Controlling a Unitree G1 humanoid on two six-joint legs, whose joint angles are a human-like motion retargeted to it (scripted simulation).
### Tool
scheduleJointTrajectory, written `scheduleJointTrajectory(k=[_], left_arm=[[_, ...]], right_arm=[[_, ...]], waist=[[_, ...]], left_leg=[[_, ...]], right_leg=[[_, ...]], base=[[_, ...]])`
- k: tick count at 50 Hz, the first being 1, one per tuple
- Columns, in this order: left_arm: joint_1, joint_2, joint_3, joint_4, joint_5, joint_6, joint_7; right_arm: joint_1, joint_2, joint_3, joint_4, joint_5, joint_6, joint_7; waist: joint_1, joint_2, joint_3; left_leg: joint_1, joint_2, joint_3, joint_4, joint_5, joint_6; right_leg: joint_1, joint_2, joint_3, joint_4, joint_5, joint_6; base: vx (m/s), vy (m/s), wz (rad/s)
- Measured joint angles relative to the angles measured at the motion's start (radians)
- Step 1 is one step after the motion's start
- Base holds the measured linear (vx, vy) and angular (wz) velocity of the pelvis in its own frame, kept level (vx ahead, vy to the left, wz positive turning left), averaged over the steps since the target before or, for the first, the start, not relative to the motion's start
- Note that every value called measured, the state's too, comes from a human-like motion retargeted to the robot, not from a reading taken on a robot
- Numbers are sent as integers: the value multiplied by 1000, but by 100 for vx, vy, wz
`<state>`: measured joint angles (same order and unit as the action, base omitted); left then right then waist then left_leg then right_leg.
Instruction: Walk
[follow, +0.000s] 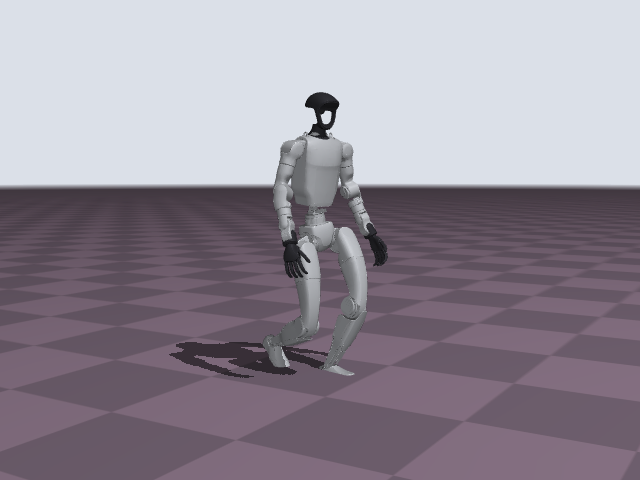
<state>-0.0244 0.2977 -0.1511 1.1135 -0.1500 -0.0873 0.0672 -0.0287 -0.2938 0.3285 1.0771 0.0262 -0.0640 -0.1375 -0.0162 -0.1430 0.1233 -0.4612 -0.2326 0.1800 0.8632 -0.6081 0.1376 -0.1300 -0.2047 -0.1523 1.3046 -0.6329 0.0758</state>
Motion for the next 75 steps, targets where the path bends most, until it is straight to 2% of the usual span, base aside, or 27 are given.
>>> scheduleJointTrajectory(k=[2, 4, 9, 13, 19, 23, 25, 27, 30, 32, 34, 37, 40, 46, 49, 54, 59, 66, 68, 72, 75], left_arm=[[-6, 20, 2, -6, 13, 1, 7], [-13, 39, 2, -11, 32, 3, 20], [-28, 77, 4, -26, 78, 7, 58], [-35, 95, 6, -56, 109, -4, 83], [-52, 93, 4, -98, 135, -31, 106], [-47, 60, 4, -106, 129, -41, 112], [-37, 38, 7, -102, 123, -43, 113], [-19, 22, 7, -98, 120, -44, 113], [-2, -7, -4, -98, 121, -42, 101], [14, -18, -16, -106, 130, -42, 91], [31, -23, -25, -113, 142, -42, 83], [58, -24, -34, -114, 159, -48, 79], [84, -24, -37, -92, 169, -58, 79], [122, -27, -38, -20, 188, -64, 82], [134, -29, -39, 3, 194, -59, 86], [127, -39, -52, 8, 186, -57, 99], [79, -48, -84, -53, 177, -60, 111], [-3, -30, -110, -176, 162, -67, 128], [-17, -29, -109, -197, 154, -68, 137], [-33, -35, -103, -207, 142, -67, 155], [-31, -40, -93, -181, 128, -58, 167]], right_arm=[[1, 1, 8, -11, -7, -1, 6], [0, 0, 14, -23, -14, -5, 2], [-2, -10, 20, -56, -26, -18, -26], [2, -14, 14, -70, -34, -22, -50], [14, -9, -12, -49, -32, -18, -88], [23, -7, -23, -19, -23, -21, -108], [24, -7, -26, -4, -20, -24, -120], [22, -7, -26, 2, -19, -26, -132], [-3, -24, -28, 8, -16, -32, -148], [-22, -40, -31, 3, -16, -37, -162], [-43, -59, -33, -4, -21, -43, -179], [-78, -88, -37, -17, -27, -52, -201], [-109, -113, -41, -29, -26, -63, -218], [-129, -127, -51, -45, -17, -88, -244], [-113, -116, -57, -47, -4, -95, -244], [-42, -82, -76, -37, 50, -106, -229], [41, -62, -118, -29, 100, -112, -218], [112, -62, -204, -38, 138, -119, -245], [117, -65, -221, -45, 144, -119, -258], [97, -71, -234, -65, 148, -114, -281], [65, -78, -227, -76, 144, -110, -291]], waist=[[-25, -29, -2], [-50, -38, -1], [-103, -5, 9], [-119, 44, 24], [-108, 87, 15], [-83, 117, 18], [-64, 154, 29], [-39, 194, 34], [4, 278, 51], [30, 298, 55], [56, 303, 59], [91, 299, 62], [114, 291, 65], [115, 303, 41], [97, 324, 27], [50, 369, 31], [-35, 374, 49], [-110, 361, 71], [-117, 347, 74], [-108, 327, 76], [-86, 312, 82]], left_leg=[[33, -35, 3, -28, -3, 15], [64, -46, -3, -43, -16, 23], [140, -7, -35, -32, -88, 22], [196, 54, -66, -1, -162, 17], [257, 97, -103, -8, -210, 18], [290, 123, -141, 75, -240, 7], [294, 170, -158, 179, -244, -14], [275, 234, -161, 328, -182, -59], [195, 361, -182, 572, -10, -113], [125, 402, -185, 693, 67, -107], [53, 419, -181, 770, 84, -80], [-48, 403, -162, 790, 38, -37], [-134, 364, -126, 691, -25, -11], [-235, 284, -81, 319, -36, -52], [-238, 280, -75, 241, -20, -65], [-189, 326, -86, 380, -45, -31], [-149, 293, -105, 491, -79, -18], [-217, 251, -106, 644, -34, -31], [-250, 251, -84, 691, -32, -10], [-338, 254, -52, 759, -123, 62], [-417, 234, -46, 765, -174, 86]], right_leg=[[-77, -73, 12, 140, 80, 8], [-155, -121, 22, 233, 98, -8], [-333, -146, 17, 238, 1, -68], [-438, -89, -3, 56, -53, -73], [-533, 28, 37, -279, -31, -16], [-517, 83, 61, -294, 8, -24], [-486, 127, 48, -268, 17, -46], [-464, 175, 30, -232, -11, -78], [-391, 269, -15, -271, -23, -128], [-353, 290, -22, -288, -38, -144], [-314, 296, -21, -307, -55, -148], [-251, 291, -12, -334, -85, -139], [-188, 279, 2, -357, -119, -124], [-66, 280, 21, -448, -158, -110], [3, 306, 28, -491, -171, -120], [124, 368, 63, -495, -199, -151], [182, 381, 98, -424, -196, -142], [141, 372, 84, -370, -163, -82], [112, 359, 80, -365, -142, -59], [55, 340, 69, -379, -101, -19], [23, 328, 55, -387, -93, 0]], base=[[35, -3, 16], [37, -3, 7], [41, -4, -7], [45, -7, -19], [45, -9, -14], [45, -11, 0], [43, -12, -6], [42, -12, -13], [36, -12, -8], [36, -12, 10], [38, -11, 12], [41, -8, 8], [45, -4, 5], [45, 0, 7], [41, 2, 18], [35, 1, 22], [23, 2, 52], [7, 3, 58], [1, 6, 70], [1, 9, 67], [5, 11, 55]])
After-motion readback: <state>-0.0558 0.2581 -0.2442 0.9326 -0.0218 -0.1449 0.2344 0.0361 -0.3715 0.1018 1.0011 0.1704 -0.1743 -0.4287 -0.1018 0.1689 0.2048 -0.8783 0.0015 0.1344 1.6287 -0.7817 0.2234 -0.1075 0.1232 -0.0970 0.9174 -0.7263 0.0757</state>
